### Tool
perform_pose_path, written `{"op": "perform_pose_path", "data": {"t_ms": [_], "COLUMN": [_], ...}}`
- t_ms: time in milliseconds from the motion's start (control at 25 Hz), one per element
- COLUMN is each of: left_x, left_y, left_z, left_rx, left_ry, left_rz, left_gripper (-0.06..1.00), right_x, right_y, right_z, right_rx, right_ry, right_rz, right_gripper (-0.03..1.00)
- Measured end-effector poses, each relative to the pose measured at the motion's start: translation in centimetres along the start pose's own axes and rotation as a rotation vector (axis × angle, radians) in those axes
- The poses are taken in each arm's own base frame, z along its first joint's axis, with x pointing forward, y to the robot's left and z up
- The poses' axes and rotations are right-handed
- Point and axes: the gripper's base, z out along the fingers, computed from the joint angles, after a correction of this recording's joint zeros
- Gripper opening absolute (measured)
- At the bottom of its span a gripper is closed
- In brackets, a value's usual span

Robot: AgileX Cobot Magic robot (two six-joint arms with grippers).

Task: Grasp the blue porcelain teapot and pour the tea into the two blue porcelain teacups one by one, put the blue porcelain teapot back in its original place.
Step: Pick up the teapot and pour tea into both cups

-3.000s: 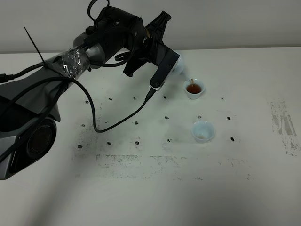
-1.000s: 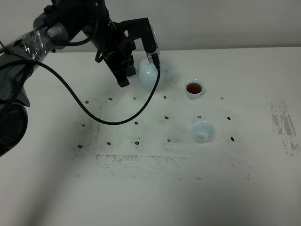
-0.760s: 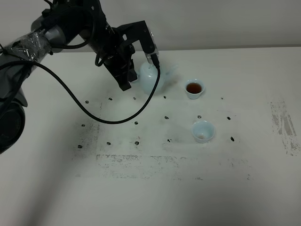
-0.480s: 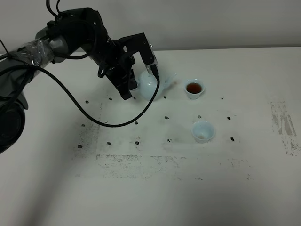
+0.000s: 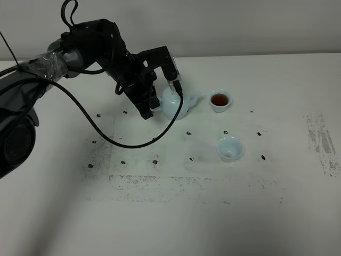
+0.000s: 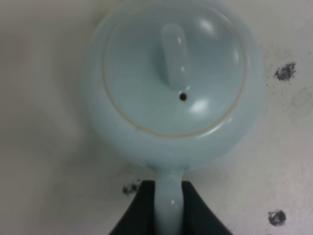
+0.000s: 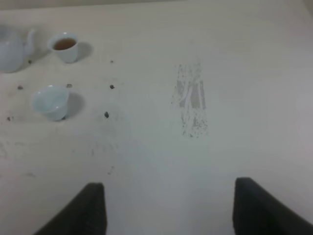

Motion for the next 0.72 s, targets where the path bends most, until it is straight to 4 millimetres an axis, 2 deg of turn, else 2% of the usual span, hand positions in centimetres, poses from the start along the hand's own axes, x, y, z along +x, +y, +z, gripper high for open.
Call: {"op": "perform_pose_path", "data": {"t_ms": [160, 280, 480, 600, 720], "left_x": [-0.3, -1.1, -4.1, -5.8, -6.5], "left_y": [0.1, -0.4, -2.7, -4.6, -5.7], "left_z": [-0.4, -1.8, -4.2, -4.1, -3.6], "left_rx": [-0.017, -0.017, -0.011, -0.006, -0.011], "left_ry": [-0.012, -0.018, -0.028, 0.018, 0.074], "left_rz": [0.009, 0.035, 0.18, 0.281, 0.36], "left_gripper": [0.05, 0.05, 0.05, 0.05, 0.05], "right_x": [0.0, 0.0, 0.0, 0.0, 0.0], "right_y": [0.0, 0.0, 0.0, 0.0, 0.0], "right_z": [0.0, 0.0, 0.0, 0.0, 0.0], "right_rx": [0.0, 0.0, 0.0, 0.0, 0.0], "right_ry": [0.0, 0.0, 0.0, 0.0, 0.0], "right_rz": [0.0, 0.0, 0.0, 0.0, 0.0], "right_gripper": [0.53, 0.53, 0.53, 0.53, 0.53]}}
